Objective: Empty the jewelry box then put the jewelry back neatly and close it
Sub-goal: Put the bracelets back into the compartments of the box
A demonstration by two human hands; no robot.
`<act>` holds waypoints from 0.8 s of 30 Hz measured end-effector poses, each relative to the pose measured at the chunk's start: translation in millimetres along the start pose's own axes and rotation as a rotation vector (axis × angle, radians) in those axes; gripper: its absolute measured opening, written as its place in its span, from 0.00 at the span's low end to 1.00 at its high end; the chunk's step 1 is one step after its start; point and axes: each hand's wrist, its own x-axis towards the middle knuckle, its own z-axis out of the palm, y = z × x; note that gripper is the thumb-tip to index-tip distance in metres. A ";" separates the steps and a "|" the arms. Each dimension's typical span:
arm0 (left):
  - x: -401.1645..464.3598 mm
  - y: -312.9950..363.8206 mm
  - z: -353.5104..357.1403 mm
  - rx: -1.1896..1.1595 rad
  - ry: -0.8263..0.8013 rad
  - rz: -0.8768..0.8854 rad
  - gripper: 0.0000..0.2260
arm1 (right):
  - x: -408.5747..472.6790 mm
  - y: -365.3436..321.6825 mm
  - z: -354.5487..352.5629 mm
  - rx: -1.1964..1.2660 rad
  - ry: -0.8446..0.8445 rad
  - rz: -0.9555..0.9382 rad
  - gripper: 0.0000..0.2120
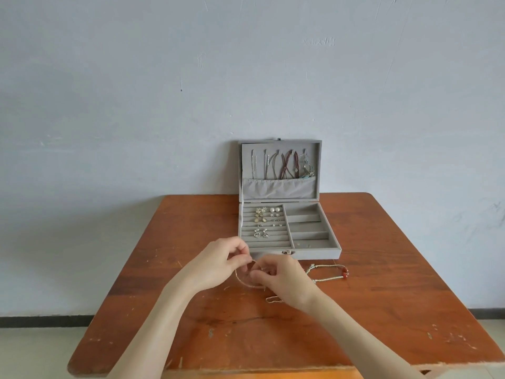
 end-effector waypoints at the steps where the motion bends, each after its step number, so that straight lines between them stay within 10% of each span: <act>1: 1.7 4.0 -2.2 -0.027 0.016 0.017 0.07 | 0.5 -1.0 -5.5 0.095 -0.020 0.041 0.03; 12: 100.6 40.9 10.1 -0.357 0.131 -0.055 0.01 | 38.6 26.1 -107.2 0.420 0.213 0.196 0.04; 24: 193.7 38.3 53.2 -0.001 0.425 -0.057 0.03 | 128.8 82.1 -137.1 -0.105 0.347 0.266 0.04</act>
